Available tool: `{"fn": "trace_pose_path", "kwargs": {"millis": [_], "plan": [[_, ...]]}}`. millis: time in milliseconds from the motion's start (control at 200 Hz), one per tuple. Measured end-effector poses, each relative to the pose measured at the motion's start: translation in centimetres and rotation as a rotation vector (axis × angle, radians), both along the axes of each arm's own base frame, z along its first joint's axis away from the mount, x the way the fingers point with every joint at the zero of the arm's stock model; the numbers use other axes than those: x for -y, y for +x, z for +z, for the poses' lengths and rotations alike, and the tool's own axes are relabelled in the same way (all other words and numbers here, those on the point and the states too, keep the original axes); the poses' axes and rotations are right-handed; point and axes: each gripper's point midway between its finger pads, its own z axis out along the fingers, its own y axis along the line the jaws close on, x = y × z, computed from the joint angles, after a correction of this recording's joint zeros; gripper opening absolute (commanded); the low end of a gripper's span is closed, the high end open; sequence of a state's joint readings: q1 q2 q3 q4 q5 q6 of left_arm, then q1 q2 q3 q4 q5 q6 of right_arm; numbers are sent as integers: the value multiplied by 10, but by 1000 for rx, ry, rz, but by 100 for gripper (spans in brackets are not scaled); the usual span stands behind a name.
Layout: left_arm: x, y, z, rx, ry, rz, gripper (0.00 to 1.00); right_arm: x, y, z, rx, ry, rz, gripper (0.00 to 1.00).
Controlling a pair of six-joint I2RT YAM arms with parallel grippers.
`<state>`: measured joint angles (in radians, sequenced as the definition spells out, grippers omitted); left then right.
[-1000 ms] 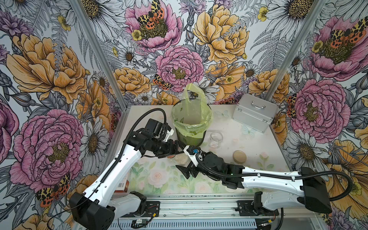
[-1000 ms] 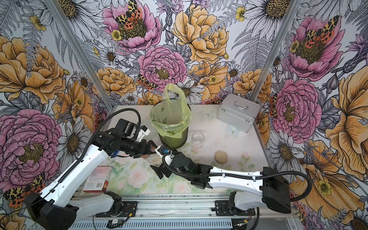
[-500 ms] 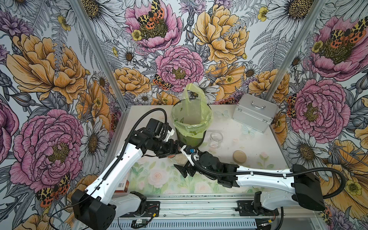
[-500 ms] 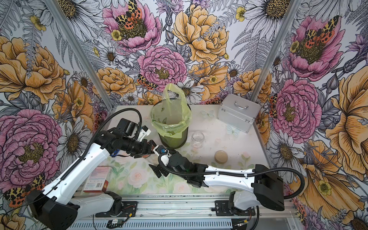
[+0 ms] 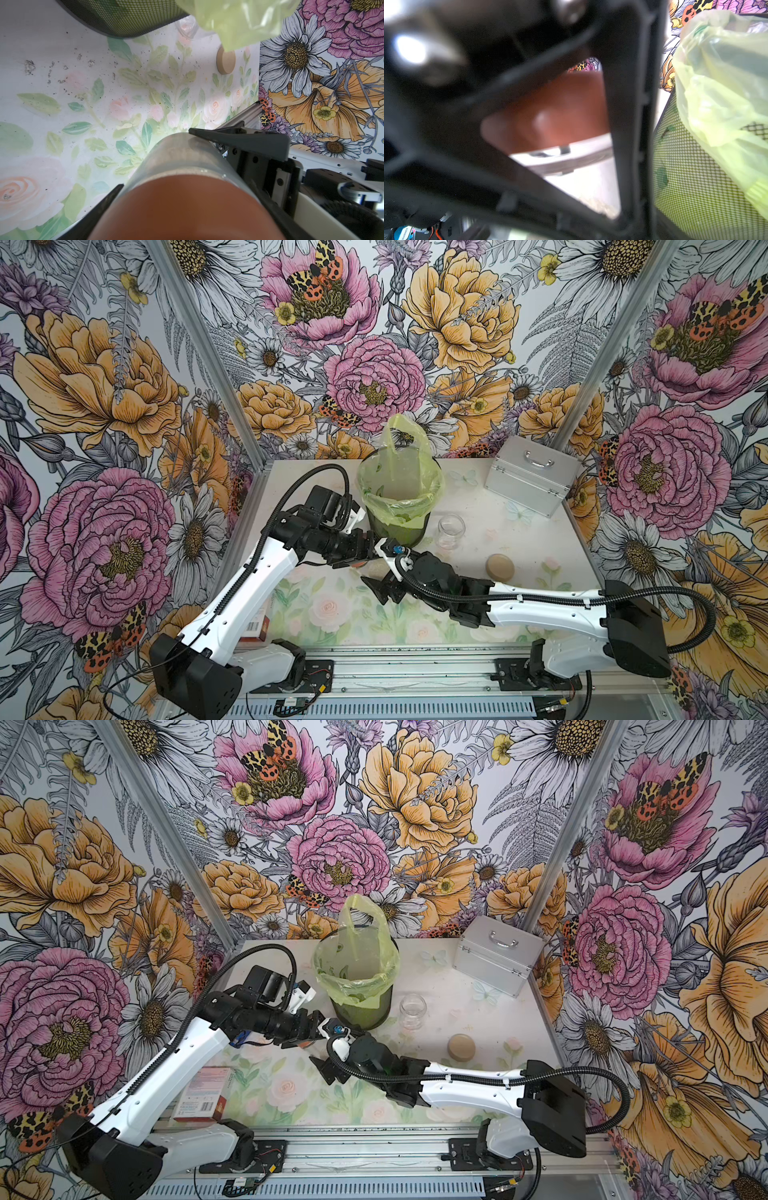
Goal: Empty moldy rice from jars
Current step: Pick up the jar from the center of the board.
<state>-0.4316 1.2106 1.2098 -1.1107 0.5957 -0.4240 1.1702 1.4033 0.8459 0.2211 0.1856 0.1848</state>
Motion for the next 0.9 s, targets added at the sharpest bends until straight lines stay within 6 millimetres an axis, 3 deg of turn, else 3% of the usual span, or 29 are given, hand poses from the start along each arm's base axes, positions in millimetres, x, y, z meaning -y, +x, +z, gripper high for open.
{"fn": "trace_pose_path", "kwargs": {"millis": [200,365,540,901], "plan": [[1,1,-2,-7,3,0,32,0,0,-2,-3,-6,0,75],[1,1,-2,-11,3,4,32,1,1,-1,-7,-5,3,46],[1,1,-2,-11,3,6,34,1,1,-1,-18,-11,1,23],[1,8,8,17,-9,18,46,1,7,9,-50,-10,-25,16]]}}
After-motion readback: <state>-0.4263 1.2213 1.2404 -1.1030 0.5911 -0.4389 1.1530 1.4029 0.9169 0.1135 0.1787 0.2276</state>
